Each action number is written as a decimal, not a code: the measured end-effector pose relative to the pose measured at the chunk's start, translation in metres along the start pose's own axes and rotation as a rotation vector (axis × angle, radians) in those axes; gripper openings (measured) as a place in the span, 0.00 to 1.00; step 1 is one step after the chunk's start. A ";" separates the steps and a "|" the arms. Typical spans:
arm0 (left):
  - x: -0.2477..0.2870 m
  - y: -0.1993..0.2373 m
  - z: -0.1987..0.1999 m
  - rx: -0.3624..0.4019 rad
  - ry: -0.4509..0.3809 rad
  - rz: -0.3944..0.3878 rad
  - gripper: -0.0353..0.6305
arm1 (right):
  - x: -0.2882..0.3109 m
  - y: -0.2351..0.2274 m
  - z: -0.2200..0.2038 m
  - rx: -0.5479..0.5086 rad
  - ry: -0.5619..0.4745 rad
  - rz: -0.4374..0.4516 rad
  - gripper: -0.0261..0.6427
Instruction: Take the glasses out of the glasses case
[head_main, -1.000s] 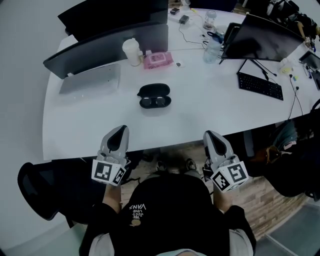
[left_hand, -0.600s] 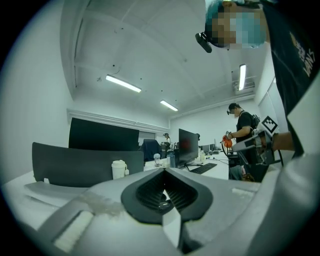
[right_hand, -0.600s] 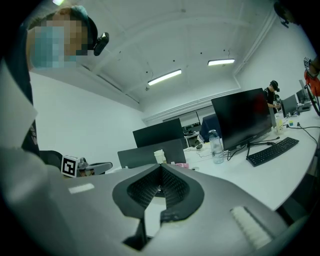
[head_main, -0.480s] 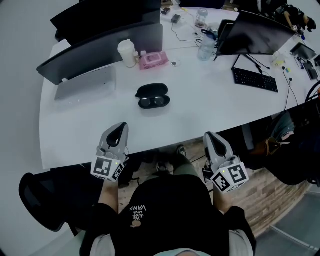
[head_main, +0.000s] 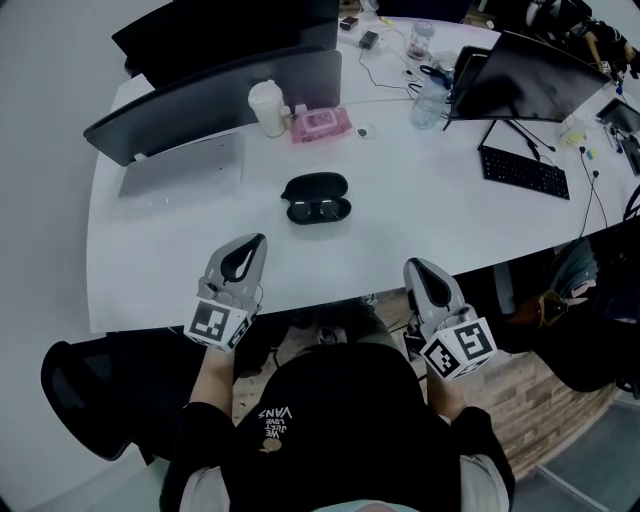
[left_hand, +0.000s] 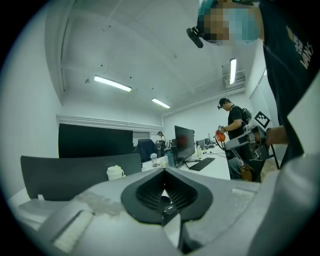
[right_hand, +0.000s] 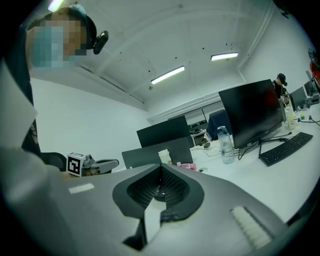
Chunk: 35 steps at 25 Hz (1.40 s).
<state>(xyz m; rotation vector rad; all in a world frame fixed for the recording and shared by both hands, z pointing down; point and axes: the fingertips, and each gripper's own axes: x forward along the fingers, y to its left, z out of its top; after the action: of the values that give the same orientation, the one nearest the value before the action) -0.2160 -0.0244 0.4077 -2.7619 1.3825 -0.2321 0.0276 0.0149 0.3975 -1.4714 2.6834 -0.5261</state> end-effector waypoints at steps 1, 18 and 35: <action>0.005 0.002 0.002 0.008 0.001 -0.004 0.06 | 0.003 -0.002 0.001 0.001 0.001 0.004 0.04; 0.098 0.019 0.014 0.062 0.082 -0.104 0.06 | 0.046 -0.063 0.022 0.022 -0.008 -0.001 0.04; 0.155 0.031 0.001 0.202 0.134 -0.271 0.08 | 0.062 -0.093 0.027 0.040 -0.010 -0.007 0.04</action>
<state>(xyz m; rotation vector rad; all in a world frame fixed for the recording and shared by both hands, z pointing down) -0.1487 -0.1664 0.4212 -2.7952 0.9407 -0.5438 0.0736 -0.0898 0.4089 -1.4693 2.6450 -0.5676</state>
